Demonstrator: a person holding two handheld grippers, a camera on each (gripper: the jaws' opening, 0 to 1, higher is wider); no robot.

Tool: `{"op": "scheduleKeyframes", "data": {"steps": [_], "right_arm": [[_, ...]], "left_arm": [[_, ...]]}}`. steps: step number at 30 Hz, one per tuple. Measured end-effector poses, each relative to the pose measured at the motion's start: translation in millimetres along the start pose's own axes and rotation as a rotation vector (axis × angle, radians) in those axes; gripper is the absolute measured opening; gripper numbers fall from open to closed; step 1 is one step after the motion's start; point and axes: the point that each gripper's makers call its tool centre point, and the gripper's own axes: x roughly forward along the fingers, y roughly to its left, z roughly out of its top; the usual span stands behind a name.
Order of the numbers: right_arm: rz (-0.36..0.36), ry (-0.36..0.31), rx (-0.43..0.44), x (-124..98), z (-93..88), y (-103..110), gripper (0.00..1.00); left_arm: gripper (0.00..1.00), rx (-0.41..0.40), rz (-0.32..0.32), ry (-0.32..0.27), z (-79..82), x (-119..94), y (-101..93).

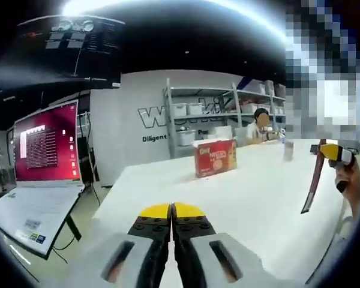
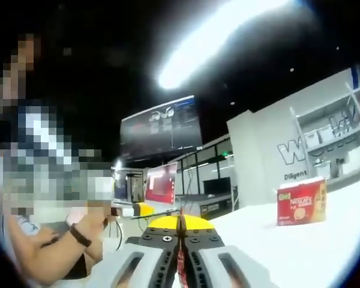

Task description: Tear open the coffee pouch, take out the coffee, and pour the coffee from the pouch into the cup

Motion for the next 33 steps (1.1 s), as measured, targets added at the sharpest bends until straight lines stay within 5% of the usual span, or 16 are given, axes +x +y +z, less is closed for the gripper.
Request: {"op": "scheduleKeyframes", "data": {"steps": [12,19,27,33], "right_arm": [[0.031,-0.024,-0.006,-27.5,16.5,22.9,0.01],[0.035,-0.034,-0.014,-48.1,27.0,35.0,0.01],[0.045,0.006,-0.007,-73.2,28.2,49.5,0.01],[0.045,0.014,-0.016,-98.7,32.3,66.4,0.01]], "left_arm": [[0.03,-0.012,-0.013,-0.027,9.9,-39.6,-28.7],[0.03,-0.008,0.025,-0.017,8.6,-63.0,-28.2],[0.03,-0.025,-0.007,-0.006,11.1,-91.2,-52.4],[0.03,-0.018,-0.014,0.047,-3.2,-107.2,-57.8]]}}
